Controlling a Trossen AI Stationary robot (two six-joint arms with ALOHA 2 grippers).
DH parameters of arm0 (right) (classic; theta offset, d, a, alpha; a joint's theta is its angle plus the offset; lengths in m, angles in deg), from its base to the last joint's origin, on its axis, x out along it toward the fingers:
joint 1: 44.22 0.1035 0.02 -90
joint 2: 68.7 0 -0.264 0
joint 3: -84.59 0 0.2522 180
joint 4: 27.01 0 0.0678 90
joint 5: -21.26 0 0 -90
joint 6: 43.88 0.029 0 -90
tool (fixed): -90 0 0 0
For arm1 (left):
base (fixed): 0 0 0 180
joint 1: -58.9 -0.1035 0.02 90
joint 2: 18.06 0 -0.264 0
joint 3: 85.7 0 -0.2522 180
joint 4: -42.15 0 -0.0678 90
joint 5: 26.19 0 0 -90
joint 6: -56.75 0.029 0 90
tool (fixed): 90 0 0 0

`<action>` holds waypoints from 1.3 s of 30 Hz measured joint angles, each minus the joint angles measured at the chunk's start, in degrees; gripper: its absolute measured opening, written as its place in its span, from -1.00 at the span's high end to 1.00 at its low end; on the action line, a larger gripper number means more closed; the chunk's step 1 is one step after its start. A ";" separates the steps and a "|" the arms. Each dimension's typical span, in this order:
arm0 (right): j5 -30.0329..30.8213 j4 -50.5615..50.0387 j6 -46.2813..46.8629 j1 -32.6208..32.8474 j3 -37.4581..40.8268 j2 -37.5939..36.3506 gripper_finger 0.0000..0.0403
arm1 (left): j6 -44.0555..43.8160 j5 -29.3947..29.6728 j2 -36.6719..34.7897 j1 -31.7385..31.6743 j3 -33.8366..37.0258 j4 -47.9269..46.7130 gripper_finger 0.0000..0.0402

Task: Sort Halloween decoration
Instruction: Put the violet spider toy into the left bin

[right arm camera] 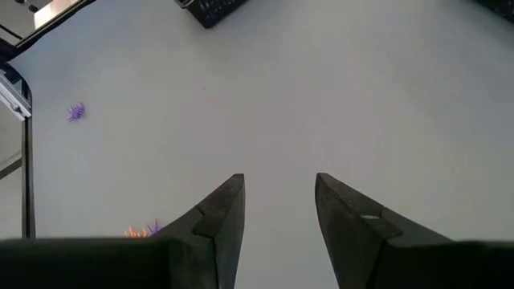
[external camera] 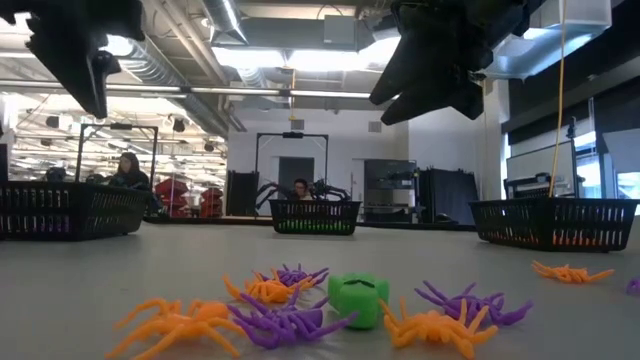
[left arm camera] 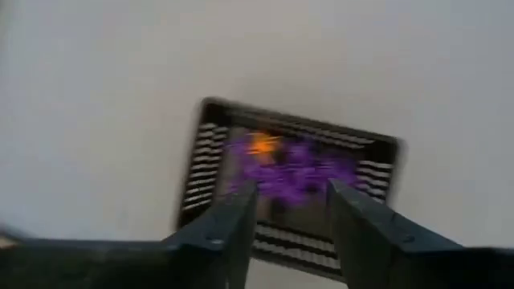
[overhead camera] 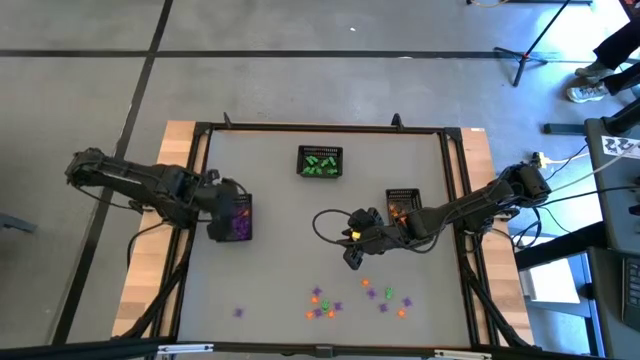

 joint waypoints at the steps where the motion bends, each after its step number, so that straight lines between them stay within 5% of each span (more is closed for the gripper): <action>1: 0.00 0.00 0.00 0.00 0.00 0.00 0.26 | 1.26 -2.31 0.03 0.00 -0.26 1.07 0.28; 7: 0.00 -0.02 0.02 0.00 0.00 0.00 0.26 | 7.05 -17.12 3.28 9.12 -2.44 13.27 0.24; 18: 0.15 -0.02 0.02 -0.09 -0.02 0.00 0.26 | 0.17 -13.51 24.52 36.38 -4.00 36.19 0.26; 29: 1.53 -0.04 0.00 -0.09 -0.02 0.00 0.26 | -8.33 -9.70 39.64 41.33 -4.00 41.86 0.26; 39: 1.01 -0.08 0.02 0.00 -0.02 -0.02 0.26 | -17.09 -11.42 44.62 41.32 -4.00 38.43 0.26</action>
